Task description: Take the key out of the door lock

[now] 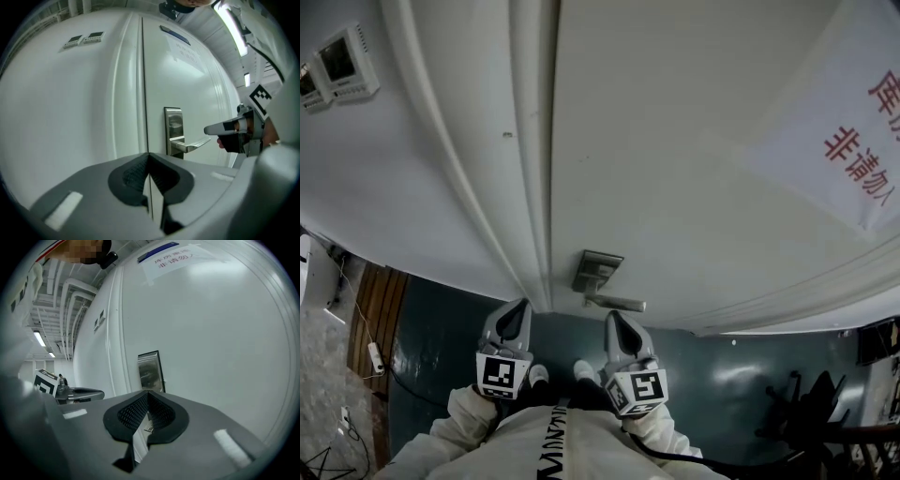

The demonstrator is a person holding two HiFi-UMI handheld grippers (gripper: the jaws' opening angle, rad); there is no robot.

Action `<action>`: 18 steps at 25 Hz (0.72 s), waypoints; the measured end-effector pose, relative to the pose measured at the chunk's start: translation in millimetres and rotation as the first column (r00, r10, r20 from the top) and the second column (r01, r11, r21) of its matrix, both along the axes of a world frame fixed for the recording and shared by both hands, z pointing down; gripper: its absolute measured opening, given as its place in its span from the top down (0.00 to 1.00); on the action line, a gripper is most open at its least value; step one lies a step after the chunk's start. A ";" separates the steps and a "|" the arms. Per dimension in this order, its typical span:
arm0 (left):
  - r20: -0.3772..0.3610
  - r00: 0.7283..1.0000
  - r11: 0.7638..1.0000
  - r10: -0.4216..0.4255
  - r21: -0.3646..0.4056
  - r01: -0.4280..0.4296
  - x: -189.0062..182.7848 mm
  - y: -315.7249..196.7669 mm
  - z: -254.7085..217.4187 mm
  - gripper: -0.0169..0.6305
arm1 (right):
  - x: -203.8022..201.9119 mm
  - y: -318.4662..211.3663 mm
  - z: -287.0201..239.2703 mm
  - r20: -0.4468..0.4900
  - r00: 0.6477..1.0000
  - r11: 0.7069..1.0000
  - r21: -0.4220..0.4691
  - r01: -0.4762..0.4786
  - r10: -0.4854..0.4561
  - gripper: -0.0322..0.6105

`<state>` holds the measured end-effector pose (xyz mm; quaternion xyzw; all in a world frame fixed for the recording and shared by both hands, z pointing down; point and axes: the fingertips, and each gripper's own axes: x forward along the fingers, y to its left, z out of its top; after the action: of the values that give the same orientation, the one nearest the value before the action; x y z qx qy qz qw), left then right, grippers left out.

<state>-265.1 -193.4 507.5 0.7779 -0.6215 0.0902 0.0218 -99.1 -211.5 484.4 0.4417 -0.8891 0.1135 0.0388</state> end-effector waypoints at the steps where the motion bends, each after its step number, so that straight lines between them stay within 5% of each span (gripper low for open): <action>1: 0.000 1.000 1.000 0.021 0.003 -0.021 -0.6 0.0 -0.4 0.98 | -1.6 3.9 1.4 0.001 1.000 1.000 -0.005 -0.021 0.021 0.95; 12: 0.001 0.988 0.988 0.152 0.000 -0.152 10.6 3.7 -2.6 0.98 | -4.1 17.3 39.2 0.077 0.987 0.980 -0.151 -0.131 0.144 0.95; 18: 0.006 0.986 0.986 0.167 -0.017 -0.167 10.7 5.4 1.0 0.98 | -11.6 11.3 69.5 0.260 0.949 0.945 -0.314 -0.092 0.179 0.95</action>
<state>-254.4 -188.0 508.5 0.8266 -0.5535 0.0999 0.0183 -110.7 -200.2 553.9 0.4704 -0.8252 0.3111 -0.0313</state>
